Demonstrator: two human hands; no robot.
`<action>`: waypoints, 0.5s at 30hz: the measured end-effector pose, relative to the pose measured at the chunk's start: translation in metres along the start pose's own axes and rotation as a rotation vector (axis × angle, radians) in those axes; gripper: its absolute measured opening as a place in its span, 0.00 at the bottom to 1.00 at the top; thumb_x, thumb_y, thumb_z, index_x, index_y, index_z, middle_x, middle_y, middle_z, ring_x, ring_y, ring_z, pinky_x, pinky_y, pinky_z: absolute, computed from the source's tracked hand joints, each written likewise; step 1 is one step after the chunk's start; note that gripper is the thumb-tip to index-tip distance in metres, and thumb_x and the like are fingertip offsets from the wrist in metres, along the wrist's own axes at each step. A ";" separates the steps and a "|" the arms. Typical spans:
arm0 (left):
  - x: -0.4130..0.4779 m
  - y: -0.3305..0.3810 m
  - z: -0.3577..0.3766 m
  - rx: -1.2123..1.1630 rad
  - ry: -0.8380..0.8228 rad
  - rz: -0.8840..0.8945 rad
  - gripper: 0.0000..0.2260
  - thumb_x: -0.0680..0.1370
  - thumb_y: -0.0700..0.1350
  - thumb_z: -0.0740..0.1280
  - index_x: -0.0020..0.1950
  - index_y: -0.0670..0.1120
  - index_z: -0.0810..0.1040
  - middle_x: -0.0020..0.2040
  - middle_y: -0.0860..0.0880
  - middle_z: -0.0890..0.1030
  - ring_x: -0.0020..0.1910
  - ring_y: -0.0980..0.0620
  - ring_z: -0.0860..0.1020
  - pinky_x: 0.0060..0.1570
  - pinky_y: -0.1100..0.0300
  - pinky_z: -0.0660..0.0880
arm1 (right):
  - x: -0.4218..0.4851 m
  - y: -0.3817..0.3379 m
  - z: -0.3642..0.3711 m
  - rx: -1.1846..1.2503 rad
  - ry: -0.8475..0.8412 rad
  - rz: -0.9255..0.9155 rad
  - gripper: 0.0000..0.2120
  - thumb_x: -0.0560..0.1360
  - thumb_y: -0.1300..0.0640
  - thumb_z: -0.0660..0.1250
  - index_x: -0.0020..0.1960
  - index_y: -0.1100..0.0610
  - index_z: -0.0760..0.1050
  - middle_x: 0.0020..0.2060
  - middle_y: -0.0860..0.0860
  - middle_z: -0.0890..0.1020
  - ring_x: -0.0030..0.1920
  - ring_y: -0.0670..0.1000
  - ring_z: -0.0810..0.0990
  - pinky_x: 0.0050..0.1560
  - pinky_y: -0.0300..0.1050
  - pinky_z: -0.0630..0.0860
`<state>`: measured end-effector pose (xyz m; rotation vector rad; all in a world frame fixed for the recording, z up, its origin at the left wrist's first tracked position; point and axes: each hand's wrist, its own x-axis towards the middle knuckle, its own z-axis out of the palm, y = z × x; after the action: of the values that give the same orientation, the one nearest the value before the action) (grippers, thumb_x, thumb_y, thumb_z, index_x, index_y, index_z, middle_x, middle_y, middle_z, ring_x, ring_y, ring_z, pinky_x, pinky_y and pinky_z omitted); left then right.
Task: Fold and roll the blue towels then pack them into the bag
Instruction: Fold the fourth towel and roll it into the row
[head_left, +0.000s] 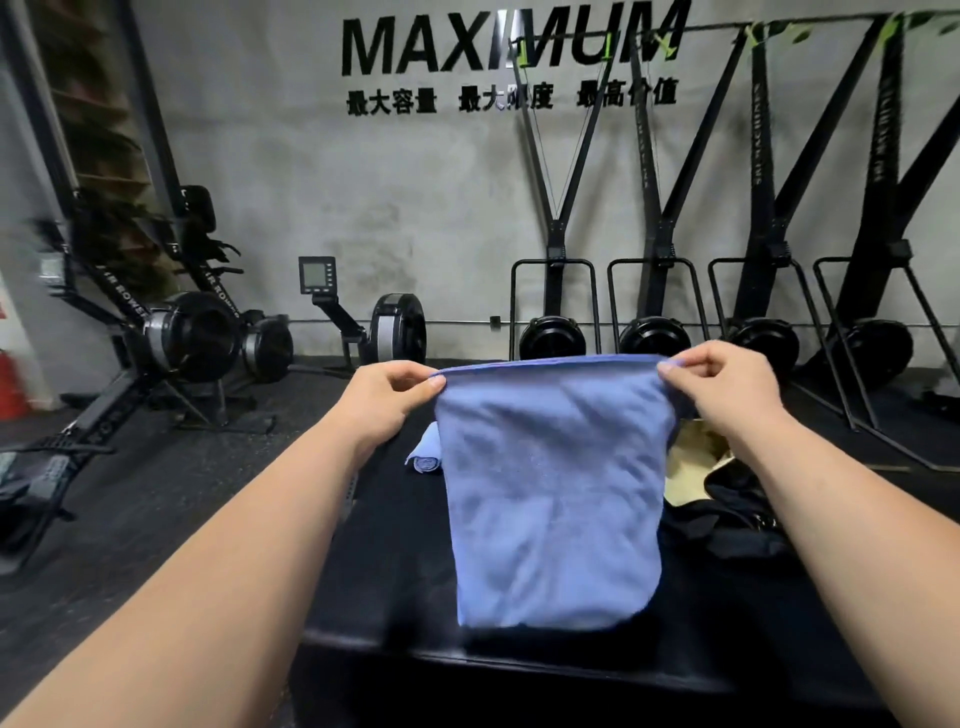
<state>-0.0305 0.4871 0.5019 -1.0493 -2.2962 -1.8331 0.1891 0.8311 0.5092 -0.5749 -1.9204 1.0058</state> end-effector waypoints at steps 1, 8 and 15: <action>0.000 0.000 0.000 0.014 0.026 0.000 0.03 0.78 0.47 0.77 0.49 0.49 0.88 0.42 0.55 0.87 0.40 0.62 0.80 0.46 0.66 0.74 | -0.002 0.000 0.001 -0.026 -0.027 -0.002 0.07 0.70 0.52 0.83 0.41 0.50 0.85 0.33 0.48 0.86 0.36 0.48 0.81 0.43 0.43 0.77; 0.003 0.002 0.003 0.174 0.124 0.050 0.05 0.76 0.49 0.80 0.44 0.50 0.87 0.38 0.53 0.86 0.34 0.61 0.78 0.39 0.66 0.73 | -0.007 -0.005 0.003 -0.091 0.034 -0.048 0.06 0.72 0.52 0.80 0.42 0.51 0.84 0.34 0.47 0.85 0.33 0.44 0.81 0.37 0.38 0.73; -0.002 0.000 -0.009 0.138 -0.064 -0.014 0.06 0.76 0.52 0.79 0.45 0.51 0.88 0.41 0.48 0.86 0.38 0.56 0.76 0.44 0.58 0.73 | -0.013 0.002 -0.010 0.047 -0.025 0.041 0.06 0.72 0.52 0.82 0.42 0.51 0.86 0.34 0.48 0.86 0.35 0.45 0.82 0.45 0.46 0.80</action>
<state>-0.0325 0.4779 0.5042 -1.0894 -2.4310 -1.6409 0.2044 0.8273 0.5038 -0.5790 -1.9085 1.0861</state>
